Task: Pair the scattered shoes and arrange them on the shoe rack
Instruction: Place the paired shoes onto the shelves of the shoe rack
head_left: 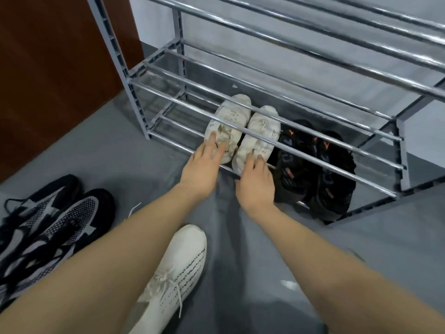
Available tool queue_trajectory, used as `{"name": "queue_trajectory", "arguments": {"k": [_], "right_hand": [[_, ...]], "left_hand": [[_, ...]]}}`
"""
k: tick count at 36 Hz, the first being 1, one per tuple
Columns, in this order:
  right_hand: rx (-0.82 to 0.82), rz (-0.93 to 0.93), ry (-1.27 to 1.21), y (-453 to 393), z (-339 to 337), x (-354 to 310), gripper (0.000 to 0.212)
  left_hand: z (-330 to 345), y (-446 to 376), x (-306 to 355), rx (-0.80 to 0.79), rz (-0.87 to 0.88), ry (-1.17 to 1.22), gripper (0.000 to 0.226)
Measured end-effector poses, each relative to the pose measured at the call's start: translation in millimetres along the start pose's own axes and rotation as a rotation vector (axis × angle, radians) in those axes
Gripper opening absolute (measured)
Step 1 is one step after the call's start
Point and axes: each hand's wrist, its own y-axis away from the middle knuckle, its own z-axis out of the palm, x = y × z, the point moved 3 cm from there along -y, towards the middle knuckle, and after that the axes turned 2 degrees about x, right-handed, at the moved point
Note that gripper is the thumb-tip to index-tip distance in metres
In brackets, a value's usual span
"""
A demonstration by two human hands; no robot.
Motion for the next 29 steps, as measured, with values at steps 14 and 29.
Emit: {"name": "queue_trajectory", "arguments": {"k": [14, 29], "right_hand": [[-0.058, -0.025, -0.089, 116.7, -22.7, -62.1, 0.041], [-0.544, -0.285, -0.230, 245.9, -5.7, -139.0, 0.040]], "left_hand": [[-31.1, 126.1, -47.9, -0.154, 0.048, -0.190, 0.052], [-25.0, 260.7, -103.8, -0.401, 0.042, -0.229, 0.044]]}}
